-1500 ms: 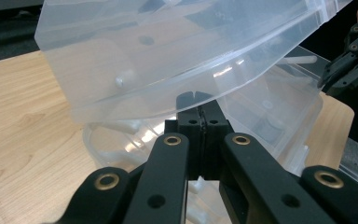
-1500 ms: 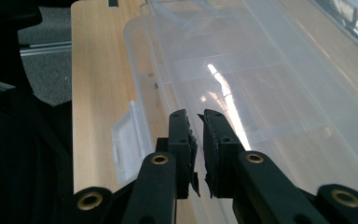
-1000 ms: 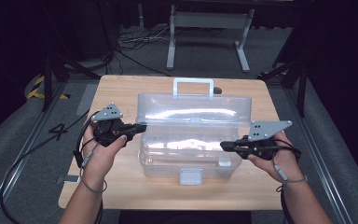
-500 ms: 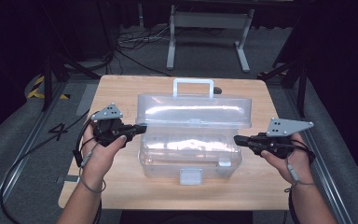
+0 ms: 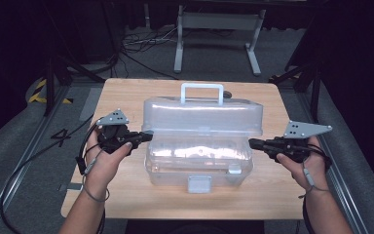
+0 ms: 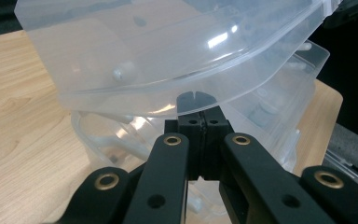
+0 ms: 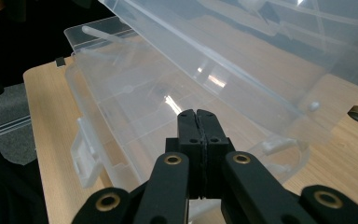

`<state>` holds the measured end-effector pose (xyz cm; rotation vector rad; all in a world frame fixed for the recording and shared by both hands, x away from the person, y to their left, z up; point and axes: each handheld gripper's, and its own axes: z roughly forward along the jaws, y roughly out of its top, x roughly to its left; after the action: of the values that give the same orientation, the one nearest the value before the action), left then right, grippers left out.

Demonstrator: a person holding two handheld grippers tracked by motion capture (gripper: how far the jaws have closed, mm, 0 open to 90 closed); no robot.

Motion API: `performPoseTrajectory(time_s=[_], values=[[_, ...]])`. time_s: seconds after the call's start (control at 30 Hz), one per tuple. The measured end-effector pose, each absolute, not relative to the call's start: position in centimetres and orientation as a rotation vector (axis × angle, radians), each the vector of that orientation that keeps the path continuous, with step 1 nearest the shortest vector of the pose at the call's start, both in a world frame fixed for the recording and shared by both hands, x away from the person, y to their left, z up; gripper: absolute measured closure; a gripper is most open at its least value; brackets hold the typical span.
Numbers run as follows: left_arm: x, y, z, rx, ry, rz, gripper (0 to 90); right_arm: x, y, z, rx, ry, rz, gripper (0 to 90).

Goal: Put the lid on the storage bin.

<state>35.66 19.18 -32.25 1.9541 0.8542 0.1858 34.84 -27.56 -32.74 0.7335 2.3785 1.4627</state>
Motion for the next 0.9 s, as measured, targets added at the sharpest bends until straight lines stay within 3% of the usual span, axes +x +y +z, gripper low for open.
performPoseTrajectory(time_s=[0.9], values=[[35.4, 18.9, -32.7, 2.090, 0.858, 0.137, 90.0, 35.5, -29.0, -33.2, 0.886, 2.441, 1.414, 90.0]])
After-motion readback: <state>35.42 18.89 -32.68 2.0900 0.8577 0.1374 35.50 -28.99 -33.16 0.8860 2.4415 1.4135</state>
